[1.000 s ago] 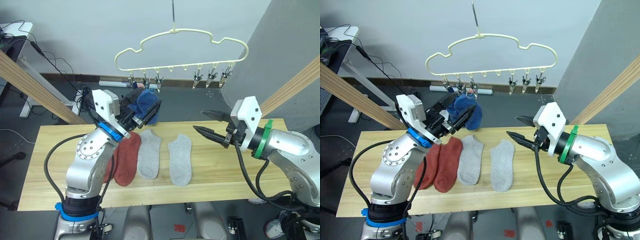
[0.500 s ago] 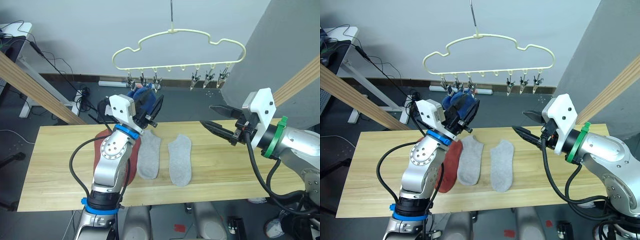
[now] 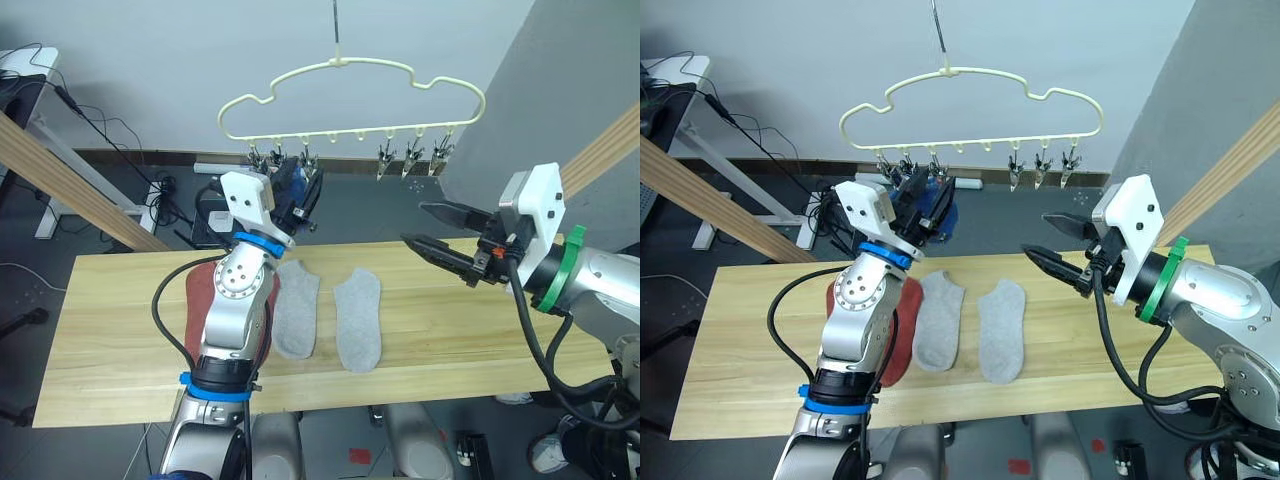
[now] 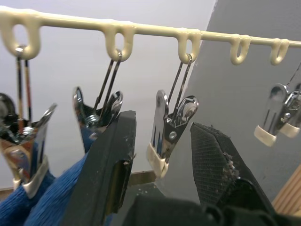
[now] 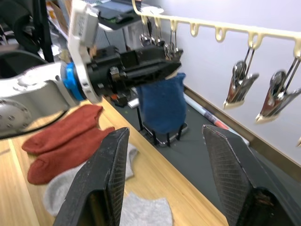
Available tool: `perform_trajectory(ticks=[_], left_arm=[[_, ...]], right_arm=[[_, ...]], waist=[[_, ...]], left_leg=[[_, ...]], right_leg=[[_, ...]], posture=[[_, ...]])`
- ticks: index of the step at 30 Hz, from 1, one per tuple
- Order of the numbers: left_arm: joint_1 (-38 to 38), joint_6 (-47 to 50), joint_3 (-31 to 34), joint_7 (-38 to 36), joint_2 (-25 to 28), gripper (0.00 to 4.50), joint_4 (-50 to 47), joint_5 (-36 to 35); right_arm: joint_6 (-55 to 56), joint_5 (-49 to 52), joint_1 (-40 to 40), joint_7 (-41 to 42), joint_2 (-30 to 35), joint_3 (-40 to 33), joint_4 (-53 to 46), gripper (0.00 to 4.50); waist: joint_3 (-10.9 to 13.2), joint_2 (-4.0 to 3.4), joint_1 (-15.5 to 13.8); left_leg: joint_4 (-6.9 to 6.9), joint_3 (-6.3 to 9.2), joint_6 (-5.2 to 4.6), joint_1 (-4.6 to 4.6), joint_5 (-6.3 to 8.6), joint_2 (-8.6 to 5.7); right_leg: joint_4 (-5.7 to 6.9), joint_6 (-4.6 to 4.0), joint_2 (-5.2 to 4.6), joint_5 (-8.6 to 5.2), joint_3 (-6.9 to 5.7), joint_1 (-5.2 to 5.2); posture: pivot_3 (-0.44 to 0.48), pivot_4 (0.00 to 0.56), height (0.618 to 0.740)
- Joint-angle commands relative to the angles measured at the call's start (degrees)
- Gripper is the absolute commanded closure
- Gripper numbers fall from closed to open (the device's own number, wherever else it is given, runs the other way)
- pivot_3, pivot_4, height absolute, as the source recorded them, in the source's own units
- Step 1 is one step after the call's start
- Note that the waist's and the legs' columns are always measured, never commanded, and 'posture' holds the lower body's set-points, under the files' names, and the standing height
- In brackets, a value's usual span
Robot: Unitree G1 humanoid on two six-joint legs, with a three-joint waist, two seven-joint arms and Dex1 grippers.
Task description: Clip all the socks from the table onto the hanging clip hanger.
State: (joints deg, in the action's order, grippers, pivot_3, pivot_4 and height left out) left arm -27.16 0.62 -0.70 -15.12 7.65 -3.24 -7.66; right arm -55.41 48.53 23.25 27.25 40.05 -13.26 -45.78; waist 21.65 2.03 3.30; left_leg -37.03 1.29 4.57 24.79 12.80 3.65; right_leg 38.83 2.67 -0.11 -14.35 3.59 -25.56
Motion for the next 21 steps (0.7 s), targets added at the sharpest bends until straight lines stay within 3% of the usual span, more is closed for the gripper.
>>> perform_trajectory(ticks=[1, 21], left_arm=[[-1.81, -1.58, 0.01, 1.38, -1.2, 2.42, -0.22, 0.59], [-3.37, 2.01, -0.14, 4.44, -2.75, 2.42, -4.04, 0.46]], right_arm=[[1.77, 1.04, 0.23, -0.56, 0.71, -1.46, -0.74, 1.91], [3.1, 1.81, -0.47, -0.3, 1.92, -1.13, 0.28, 1.91]], waist=[[0.0, 0.0, -0.01], [0.0, 0.0, 0.0]], left_leg=[[0.0, 0.0, 0.0, 0.0, 0.0, 0.0], [-0.01, -0.01, -0.01, 0.0, -0.01, 0.0]], right_leg=[[0.0, 0.0, 0.0, 0.0, 0.0, 0.0], [0.01, 0.0, 0.0, 0.0, 0.0, 0.0]], posture=[[-0.158, 0.359, 0.74], [-0.157, 0.36, 0.74]])
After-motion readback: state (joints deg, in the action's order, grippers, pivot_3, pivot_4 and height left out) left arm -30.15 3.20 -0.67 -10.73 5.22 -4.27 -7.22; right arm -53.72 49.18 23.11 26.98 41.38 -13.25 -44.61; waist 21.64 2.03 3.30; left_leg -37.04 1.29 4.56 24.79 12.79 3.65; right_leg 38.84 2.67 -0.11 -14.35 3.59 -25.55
